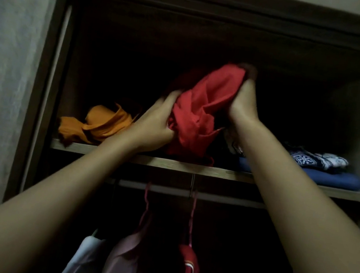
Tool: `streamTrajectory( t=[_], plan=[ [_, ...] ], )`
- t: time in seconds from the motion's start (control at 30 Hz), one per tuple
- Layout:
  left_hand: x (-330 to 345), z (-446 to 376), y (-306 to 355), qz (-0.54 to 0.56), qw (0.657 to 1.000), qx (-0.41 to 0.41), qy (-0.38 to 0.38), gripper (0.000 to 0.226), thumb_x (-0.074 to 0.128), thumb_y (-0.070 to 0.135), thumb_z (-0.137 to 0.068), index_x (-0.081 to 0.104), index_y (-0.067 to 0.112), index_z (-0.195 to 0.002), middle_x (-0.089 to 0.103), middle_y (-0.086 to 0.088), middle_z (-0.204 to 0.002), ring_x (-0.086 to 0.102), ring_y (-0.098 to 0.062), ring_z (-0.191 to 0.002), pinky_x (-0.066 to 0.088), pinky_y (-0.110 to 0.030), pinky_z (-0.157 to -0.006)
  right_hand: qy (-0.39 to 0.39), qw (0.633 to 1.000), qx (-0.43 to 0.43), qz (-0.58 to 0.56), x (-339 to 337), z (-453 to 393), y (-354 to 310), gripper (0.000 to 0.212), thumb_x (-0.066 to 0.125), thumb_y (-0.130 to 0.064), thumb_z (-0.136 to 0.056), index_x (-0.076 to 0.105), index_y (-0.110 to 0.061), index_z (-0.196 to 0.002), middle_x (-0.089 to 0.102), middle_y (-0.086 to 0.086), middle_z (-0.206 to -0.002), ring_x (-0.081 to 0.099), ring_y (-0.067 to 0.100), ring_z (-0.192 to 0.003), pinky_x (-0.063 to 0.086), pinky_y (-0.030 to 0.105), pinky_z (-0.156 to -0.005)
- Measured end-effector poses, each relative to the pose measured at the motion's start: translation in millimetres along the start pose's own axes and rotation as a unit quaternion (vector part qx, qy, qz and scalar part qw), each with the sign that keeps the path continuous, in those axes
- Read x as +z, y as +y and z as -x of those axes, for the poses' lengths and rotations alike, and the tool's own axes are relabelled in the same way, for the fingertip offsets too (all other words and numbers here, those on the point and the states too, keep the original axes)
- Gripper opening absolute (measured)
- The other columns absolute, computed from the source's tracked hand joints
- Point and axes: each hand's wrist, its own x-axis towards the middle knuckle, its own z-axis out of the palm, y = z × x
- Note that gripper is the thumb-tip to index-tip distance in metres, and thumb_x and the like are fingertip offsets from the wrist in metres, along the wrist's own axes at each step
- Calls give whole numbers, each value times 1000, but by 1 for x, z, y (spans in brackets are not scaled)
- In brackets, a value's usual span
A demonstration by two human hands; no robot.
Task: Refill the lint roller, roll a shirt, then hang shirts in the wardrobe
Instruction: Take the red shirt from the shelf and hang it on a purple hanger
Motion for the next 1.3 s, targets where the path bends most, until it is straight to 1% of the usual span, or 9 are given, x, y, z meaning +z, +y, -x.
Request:
streamTrajectory(
  t=[0.13, 0.3, 0.4, 0.5, 0.63, 0.77, 0.9, 1.1, 1.3],
  plan=[
    [-1, -7, 10, 27, 998, -39, 42, 63, 55, 24, -84, 28, 33, -140, 52, -9, -131, 53, -24, -118, 43, -42, -104, -73, 993, -80, -45, -5, 19, -15, 35, 50, -1, -83, 65, -19, -109, 69, 6, -110, 65, 16, -98, 54, 30, -85],
    [-8, -13, 21, 236, 968, -77, 42, 70, 72, 7, -76, 41, 9, -138, 60, -2, -122, 61, -8, -107, 48, -24, -98, -224, 967, 22, 123, -24, 31, -11, 48, 74, -22, -76, 48, -29, -115, 61, -2, -110, 62, 11, -101, 52, 27, -86],
    [-13, -10, 42, 347, 931, -97, 61, 58, 53, -15, -83, 41, 4, -136, 61, 1, -101, 64, 5, -74, 51, -8, -67, -189, 971, 22, 147, -20, 38, -3, 60, 81, -24, -71, 44, -23, -118, 61, -3, -105, 62, 10, -95, 54, 25, -78],
    [-27, 5, 45, 428, 890, -152, -41, 60, 46, -3, -69, 48, 17, -126, 58, -8, -90, 60, -8, -65, 48, -19, -60, -119, 987, 34, 104, -14, 45, 12, 38, 74, -11, -80, 53, -14, -111, 63, -1, -93, 60, 13, -85, 54, 31, -72],
    [-48, 26, 29, 53, 986, -125, -93, 58, 55, 21, -74, 48, 27, -131, 59, -3, -114, 59, -16, -97, 47, -29, -84, -61, 994, 72, 49, -16, 47, 31, 36, 64, 8, -83, 57, -2, -116, 65, 0, -91, 61, 7, -74, 53, 22, -71],
    [-46, 39, 9, -228, 956, -135, -127, 43, 51, 26, -93, 49, 18, -136, 57, -9, -134, 52, -26, -123, 41, -34, -104, -23, 996, 82, -11, -12, 49, 20, 27, 61, 5, -86, 60, -13, -106, 66, -3, -84, 64, 4, -68, 55, 21, -63],
    [-45, 40, -4, -229, 936, -198, -181, 39, 50, 25, -94, 54, 20, -133, 56, -9, -135, 51, -28, -124, 40, -33, -102, 16, 999, 13, -25, -12, 52, -12, 21, 58, -2, -83, 49, -20, -85, 57, 6, -84, 53, 20, -81, 49, 30, -66],
    [-43, 33, -5, -183, 934, -238, -192, 79, 49, 15, -92, 2, 41, -150, 28, -18, -152, 43, -33, -129, 40, -37, -102, 111, 985, -129, 17, -28, 58, -67, 24, 51, -39, -60, 43, -24, -78, 49, 2, -80, 44, 13, -77, 47, 34, -71],
    [-47, 33, 5, -196, 973, -74, -91, 80, 63, 34, -88, 15, 26, -152, 31, -9, -154, 33, -26, -140, 30, -37, -114, 167, 976, -121, 72, -54, 79, -81, 28, 49, -44, -57, 43, -27, -77, 50, -10, -76, 47, 7, -73, 49, 38, -75]
  ],
)
